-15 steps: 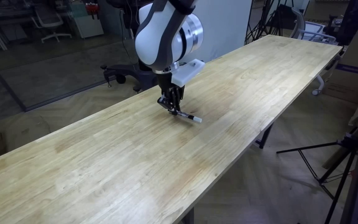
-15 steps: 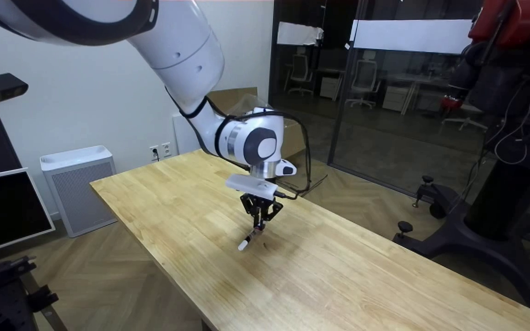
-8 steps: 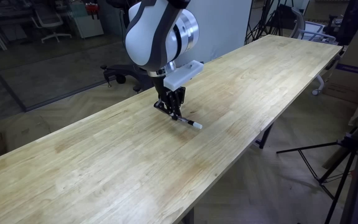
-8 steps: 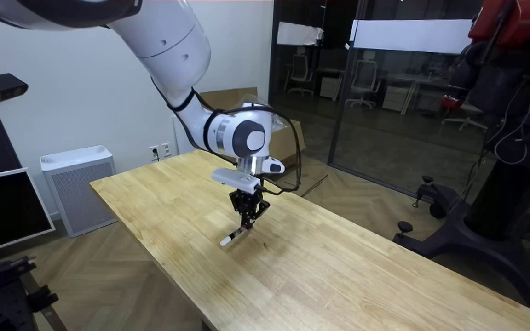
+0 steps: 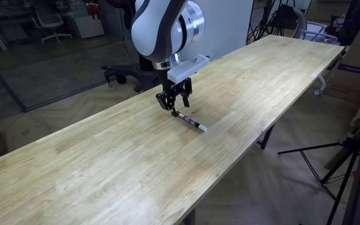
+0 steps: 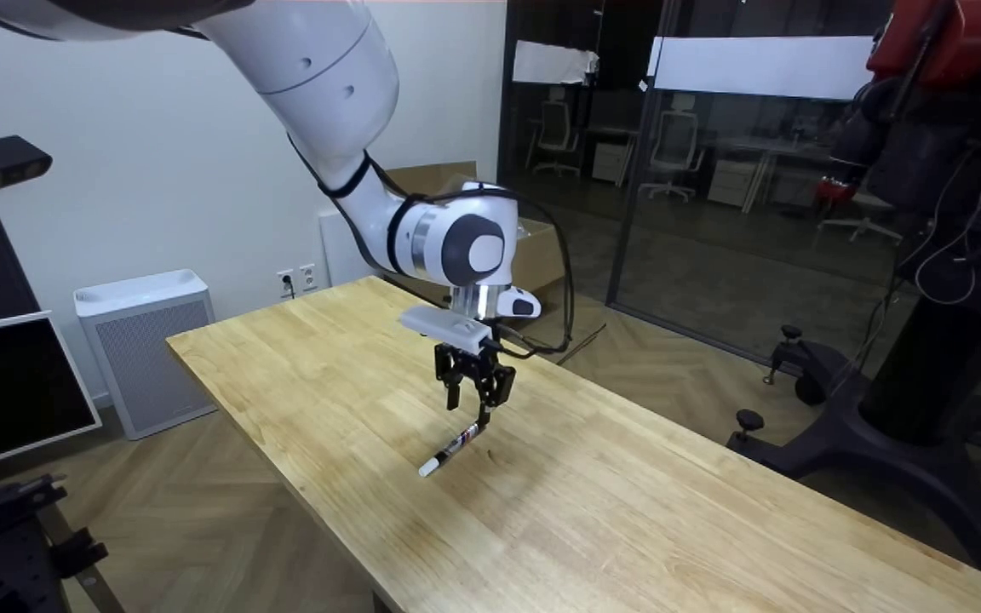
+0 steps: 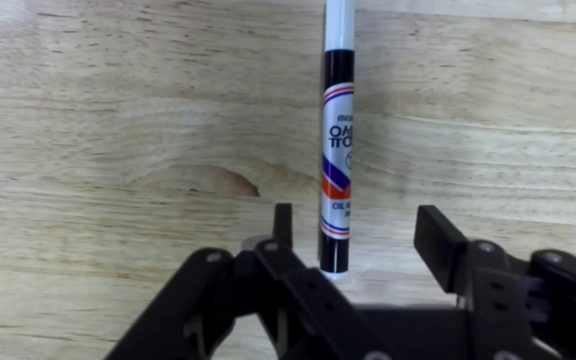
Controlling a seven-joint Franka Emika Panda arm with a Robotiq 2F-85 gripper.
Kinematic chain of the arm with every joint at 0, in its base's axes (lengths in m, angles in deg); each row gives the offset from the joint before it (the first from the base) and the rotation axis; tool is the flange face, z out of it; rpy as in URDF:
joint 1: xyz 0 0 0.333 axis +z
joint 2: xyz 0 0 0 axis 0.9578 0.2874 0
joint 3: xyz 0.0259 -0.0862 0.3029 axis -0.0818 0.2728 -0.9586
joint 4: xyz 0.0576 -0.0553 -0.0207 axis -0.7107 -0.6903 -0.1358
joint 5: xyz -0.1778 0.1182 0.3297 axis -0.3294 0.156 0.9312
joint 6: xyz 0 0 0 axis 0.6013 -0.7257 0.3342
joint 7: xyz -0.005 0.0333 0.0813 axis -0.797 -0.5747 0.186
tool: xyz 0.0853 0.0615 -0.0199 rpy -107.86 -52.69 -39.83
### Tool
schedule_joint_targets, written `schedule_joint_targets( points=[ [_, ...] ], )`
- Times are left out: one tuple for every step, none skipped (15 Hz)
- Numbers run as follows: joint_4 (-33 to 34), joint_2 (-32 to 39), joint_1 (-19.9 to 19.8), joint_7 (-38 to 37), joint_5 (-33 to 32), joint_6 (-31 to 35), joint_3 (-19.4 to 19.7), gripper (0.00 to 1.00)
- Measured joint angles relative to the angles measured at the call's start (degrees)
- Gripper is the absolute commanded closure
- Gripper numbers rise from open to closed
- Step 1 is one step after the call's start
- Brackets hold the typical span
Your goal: Move the pen to the left
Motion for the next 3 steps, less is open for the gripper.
schedule_joint_targets(
  points=[
    [0.00,-0.09,-0.30,-0.03,0.13,-0.05,0.00,0.01],
    [0.00,-0.19,-0.56,-0.15,0.26,-0.16,0.01,0.00],
    [0.00,-0.33,-0.78,-0.39,0.54,-0.38,0.01,0.00]
  ],
)
